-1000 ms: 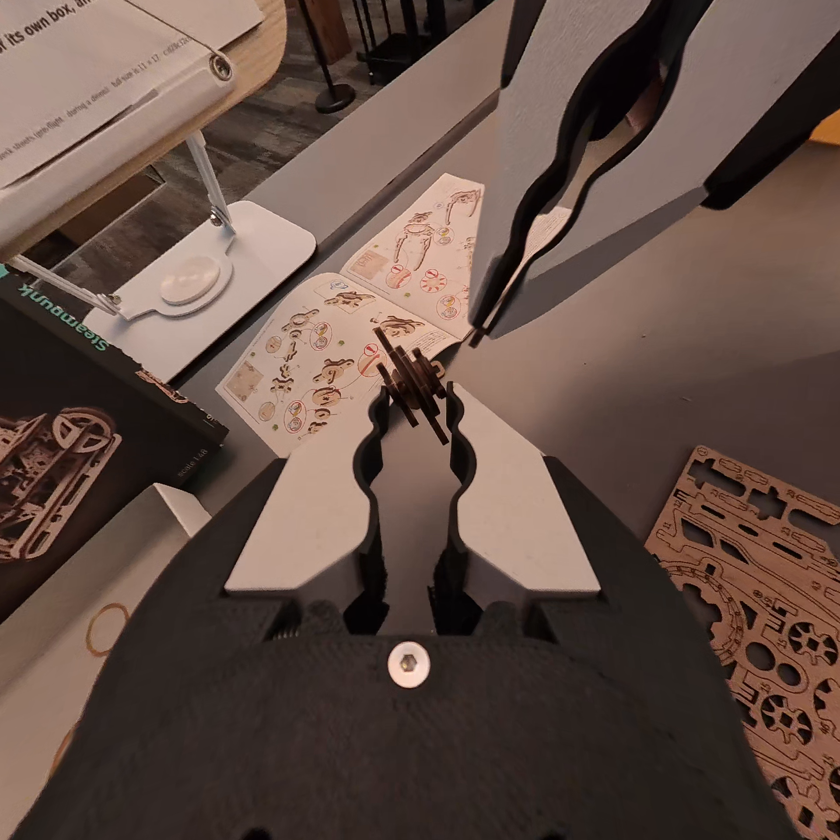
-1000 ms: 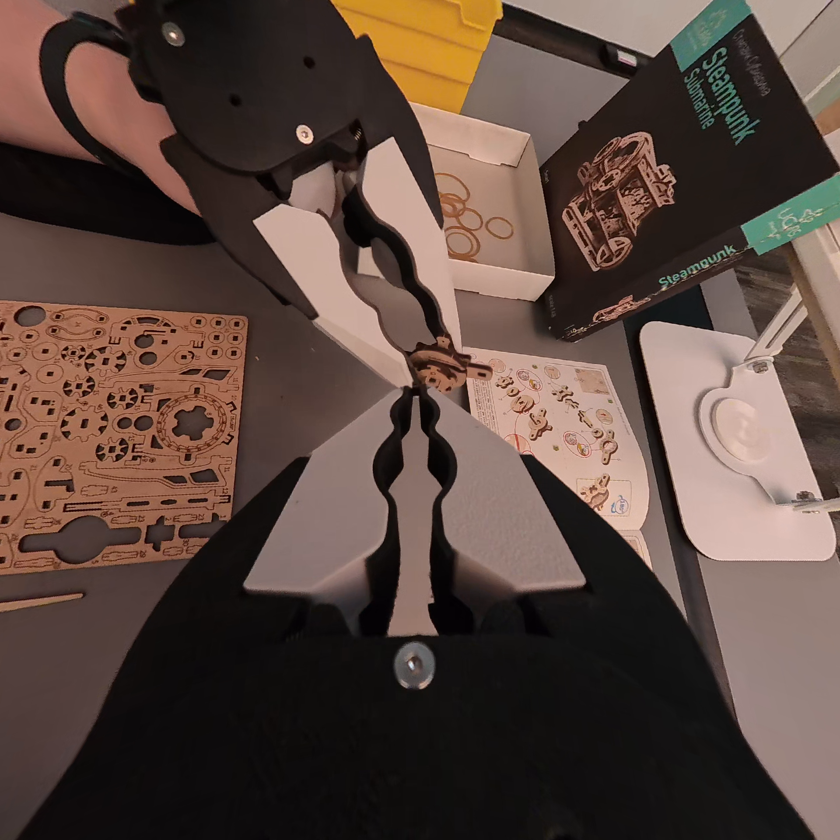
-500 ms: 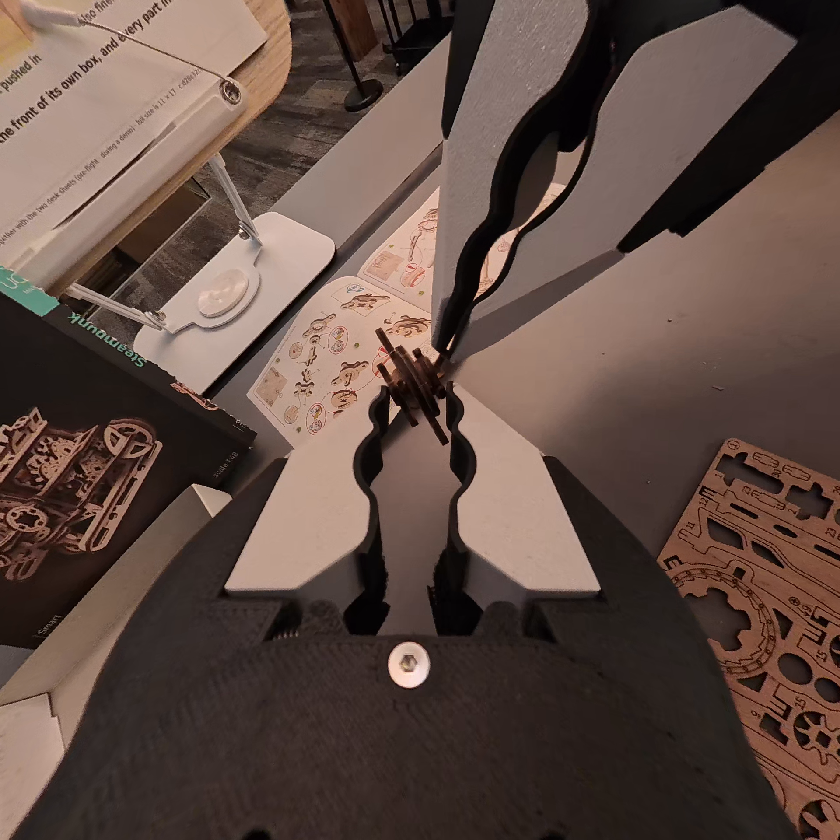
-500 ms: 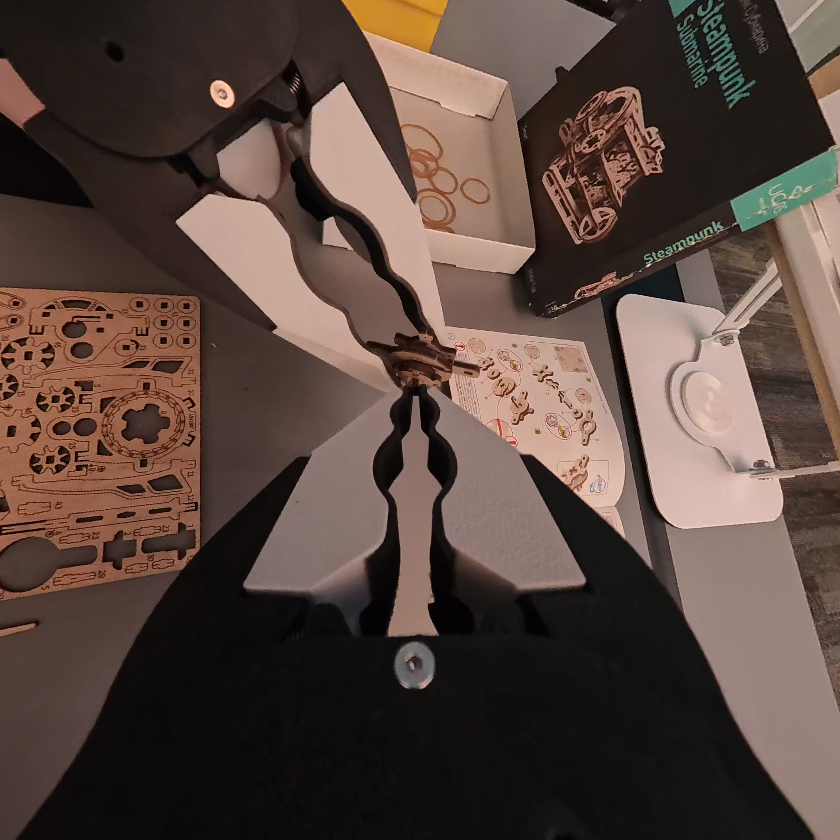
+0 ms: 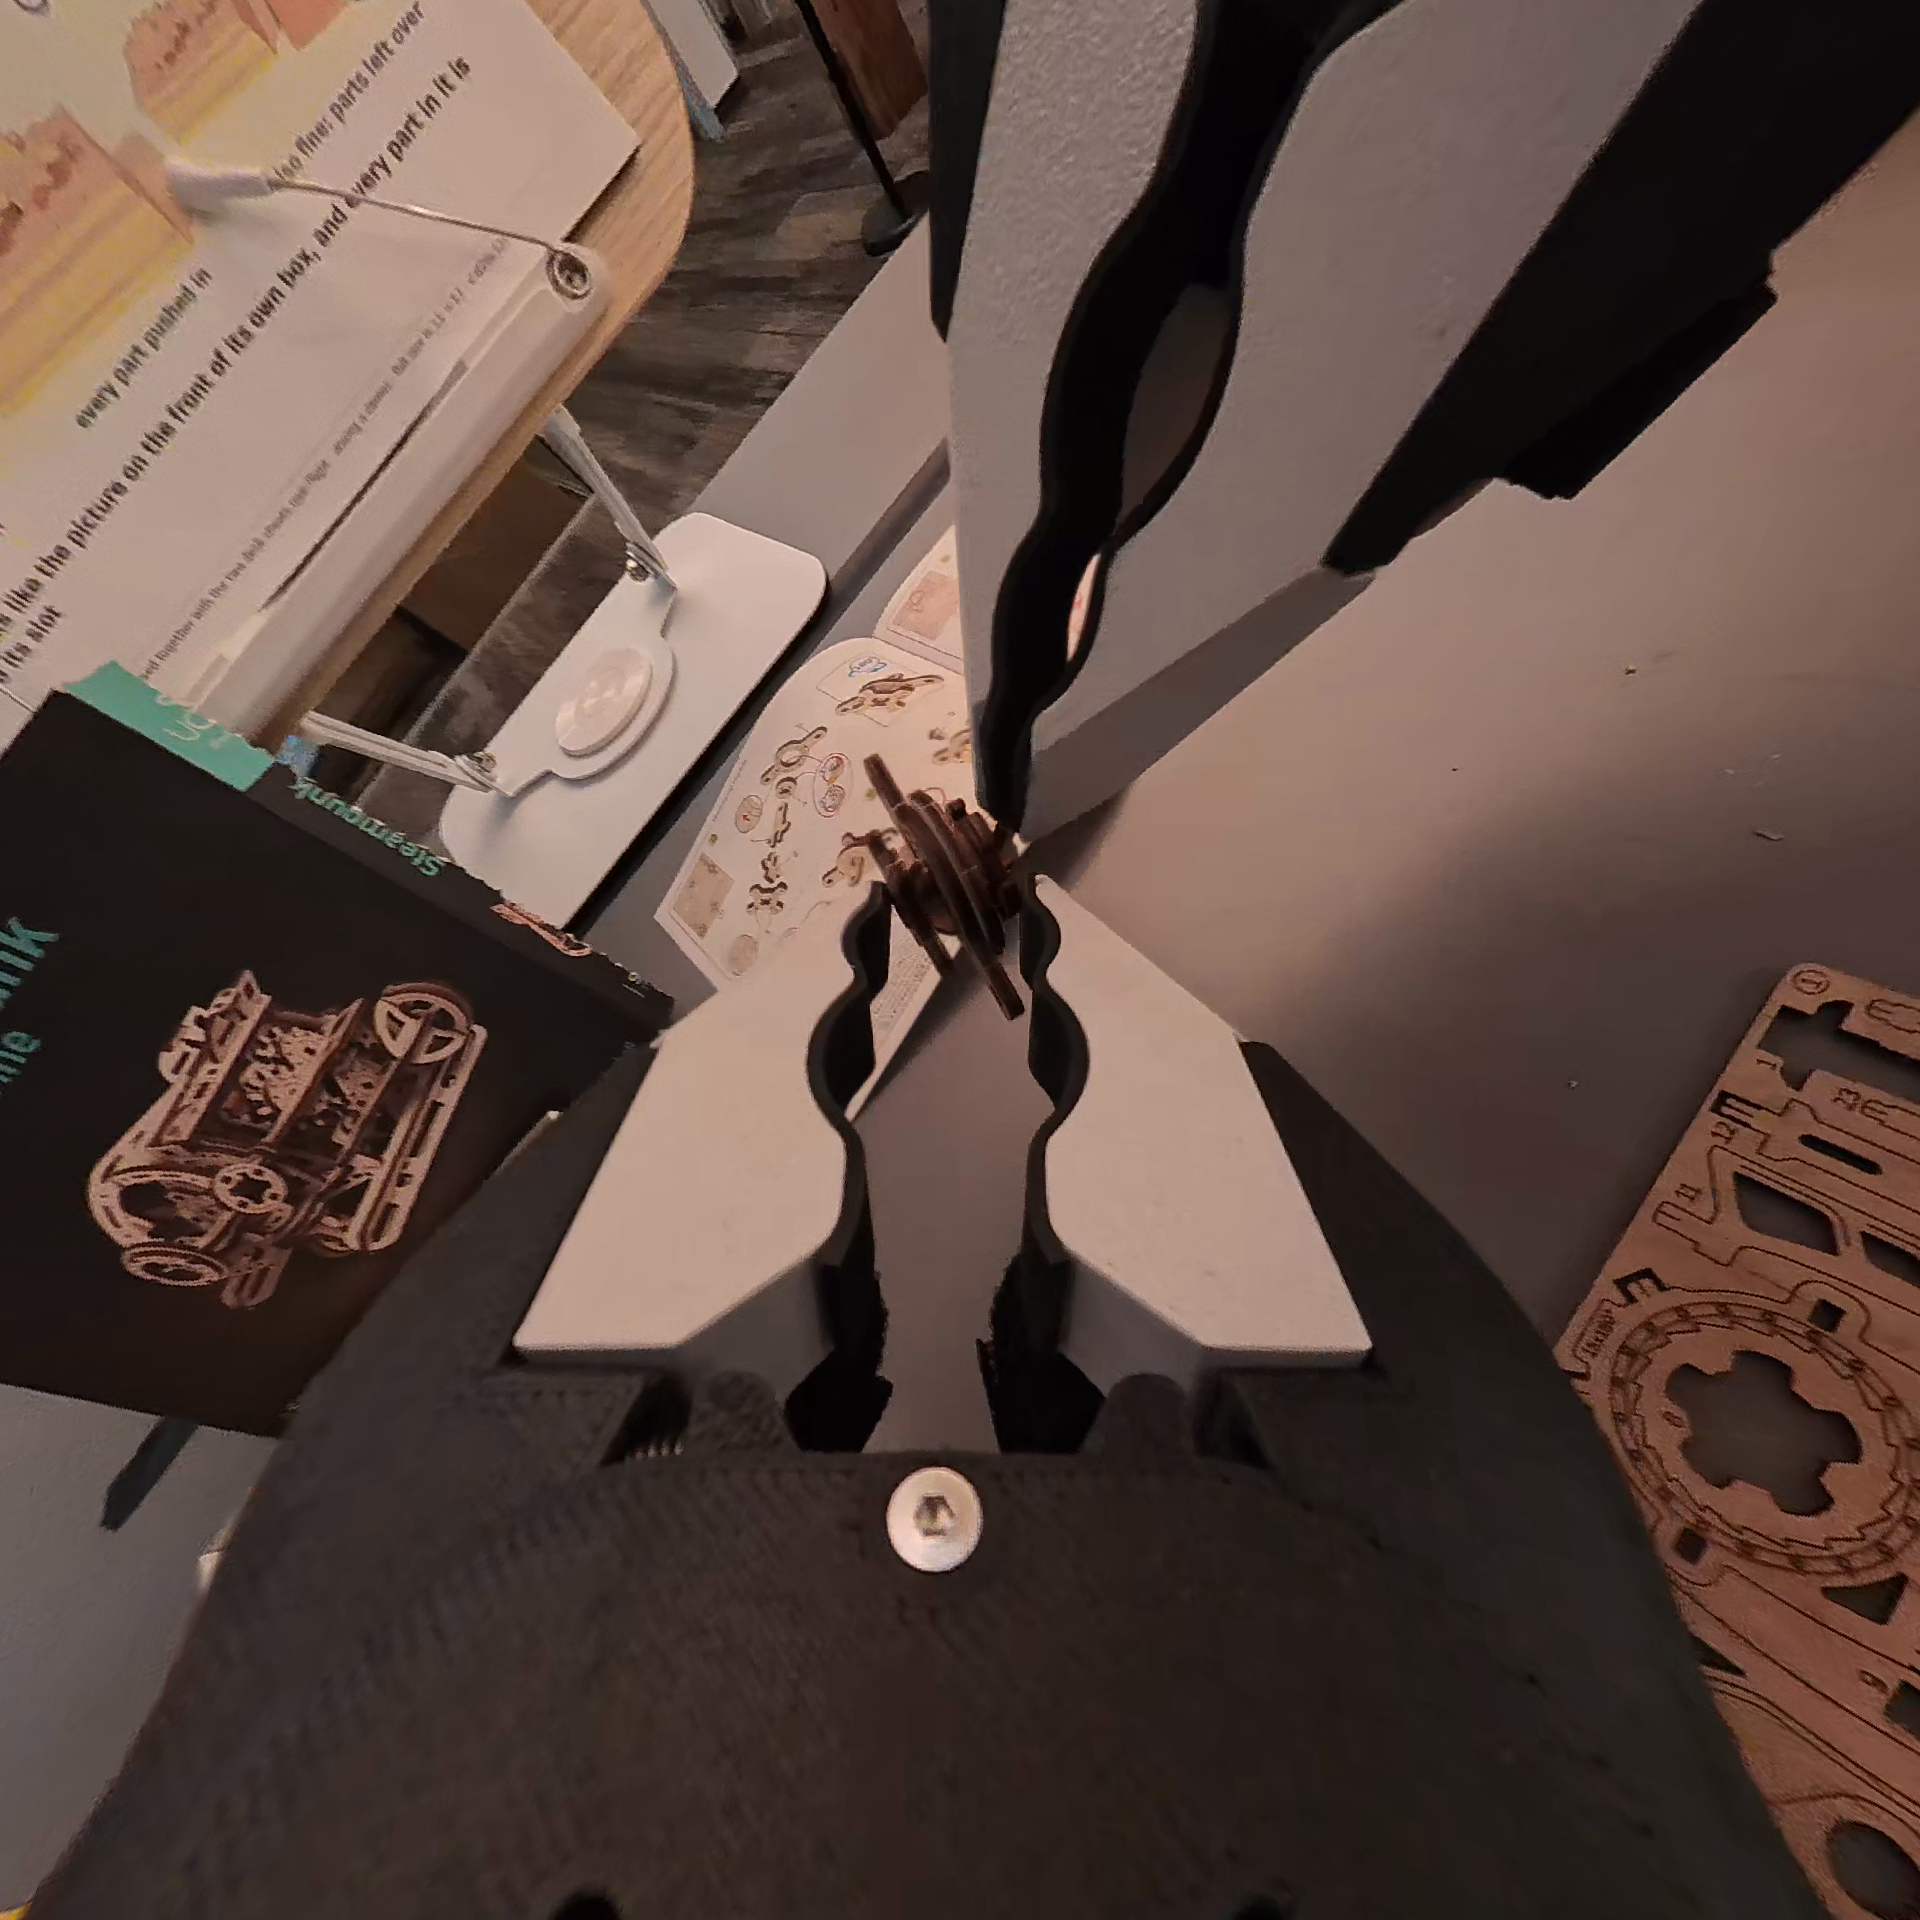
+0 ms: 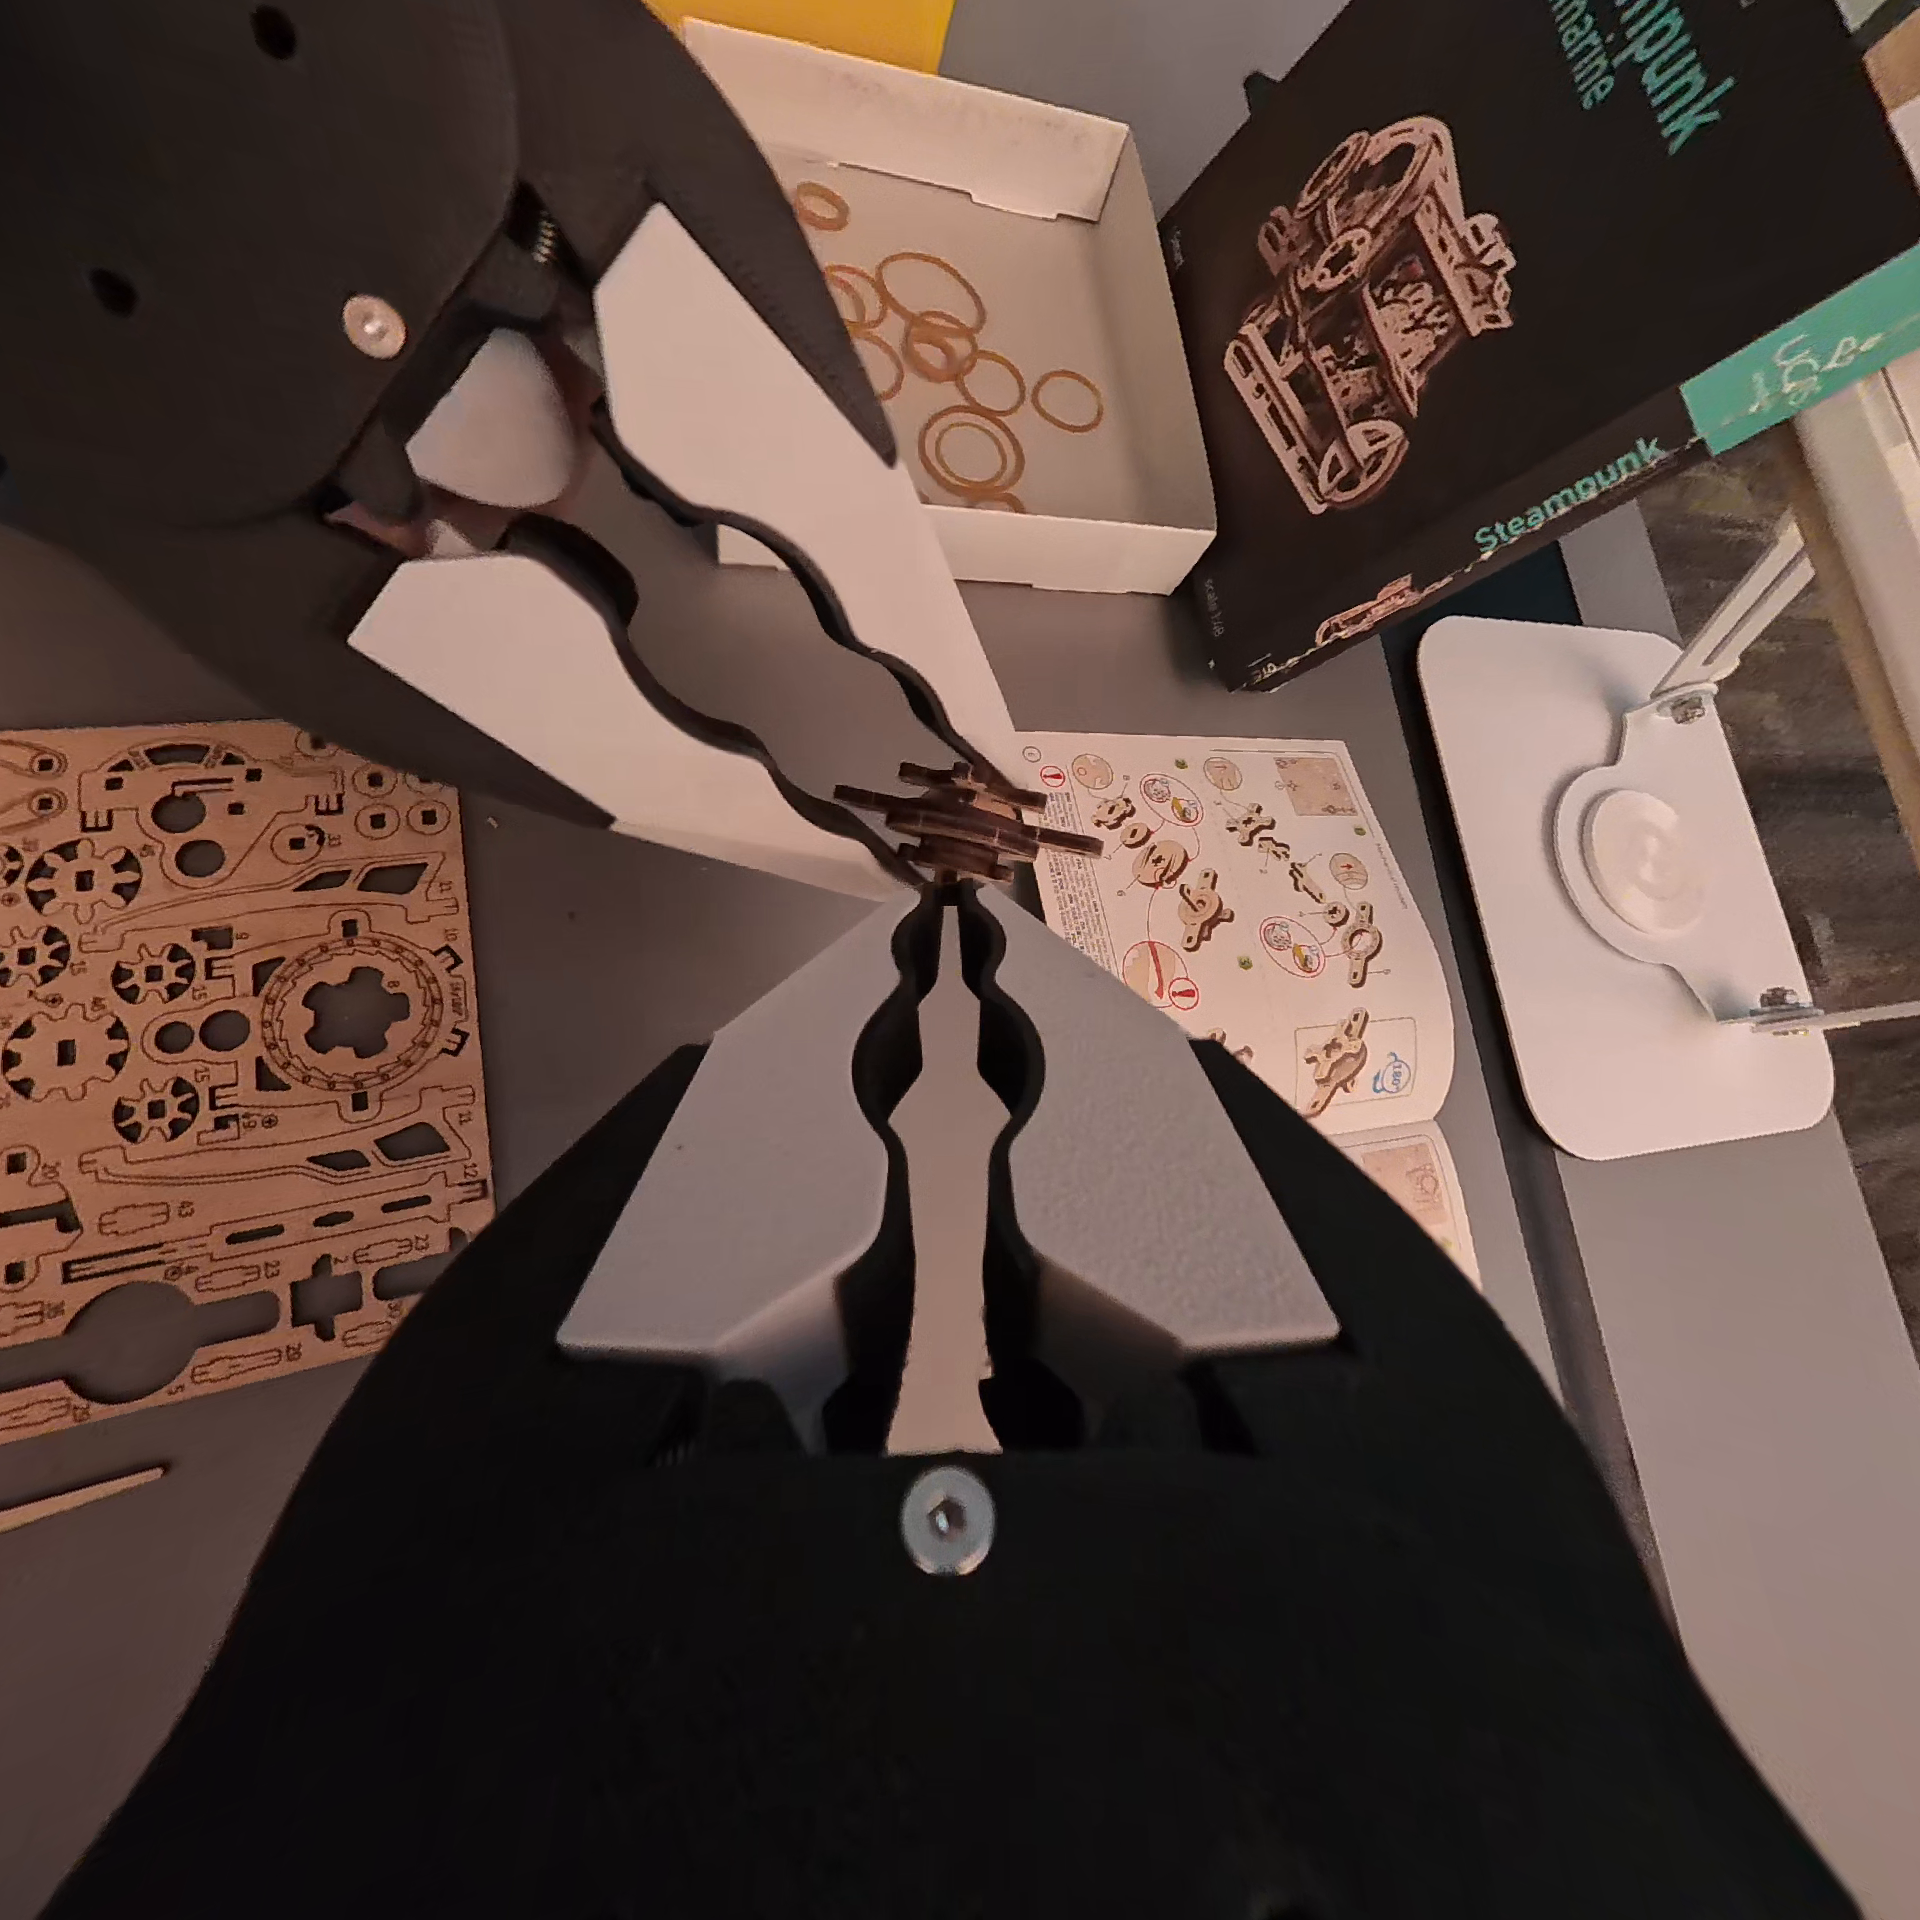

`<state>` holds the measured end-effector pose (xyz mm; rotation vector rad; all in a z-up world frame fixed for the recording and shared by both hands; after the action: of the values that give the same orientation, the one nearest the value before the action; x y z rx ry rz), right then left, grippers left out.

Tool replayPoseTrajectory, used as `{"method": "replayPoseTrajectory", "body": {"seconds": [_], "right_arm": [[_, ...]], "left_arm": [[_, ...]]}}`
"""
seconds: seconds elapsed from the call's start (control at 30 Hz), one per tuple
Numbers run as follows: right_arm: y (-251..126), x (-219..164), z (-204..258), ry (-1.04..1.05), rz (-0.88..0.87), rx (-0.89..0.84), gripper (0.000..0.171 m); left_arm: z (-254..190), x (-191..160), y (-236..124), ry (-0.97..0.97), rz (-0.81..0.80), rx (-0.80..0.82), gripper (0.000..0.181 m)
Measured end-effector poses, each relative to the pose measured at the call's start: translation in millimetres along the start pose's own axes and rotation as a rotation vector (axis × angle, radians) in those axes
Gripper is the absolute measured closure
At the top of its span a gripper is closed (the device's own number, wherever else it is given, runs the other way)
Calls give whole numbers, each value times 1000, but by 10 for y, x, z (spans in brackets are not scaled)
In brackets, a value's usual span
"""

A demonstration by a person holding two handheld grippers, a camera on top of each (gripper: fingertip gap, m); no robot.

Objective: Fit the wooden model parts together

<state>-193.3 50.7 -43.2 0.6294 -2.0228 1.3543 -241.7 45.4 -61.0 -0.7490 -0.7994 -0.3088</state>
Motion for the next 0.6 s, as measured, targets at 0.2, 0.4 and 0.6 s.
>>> {"method": "replayPoseTrajectory", "body": {"seconds": [0.2, 0.4, 0.6], "right_arm": [[-32, 67, -22, 114, -6, -12, 169], [-37, 91, -14, 166, 22, -36, 169], [-18, 46, 2, 184, 48, -9, 169]], "left_arm": [[32, 40, -36, 22, -18, 39, 158], [40, 48, -47, -38, -26, 13, 158], [11, 7, -13, -219, -37, -124, 159]]}}
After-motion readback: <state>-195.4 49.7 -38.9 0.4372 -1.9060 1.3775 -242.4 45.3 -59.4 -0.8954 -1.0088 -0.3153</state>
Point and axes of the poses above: each gripper's, where its closed fingertips meet, y out along the fingers, x out of its top, z = x × y across the jaws, the point moved 4 cm from there along -y, back along the fingers, and after that the axes turned 2 degrees about -x, right-handed, at the moved point
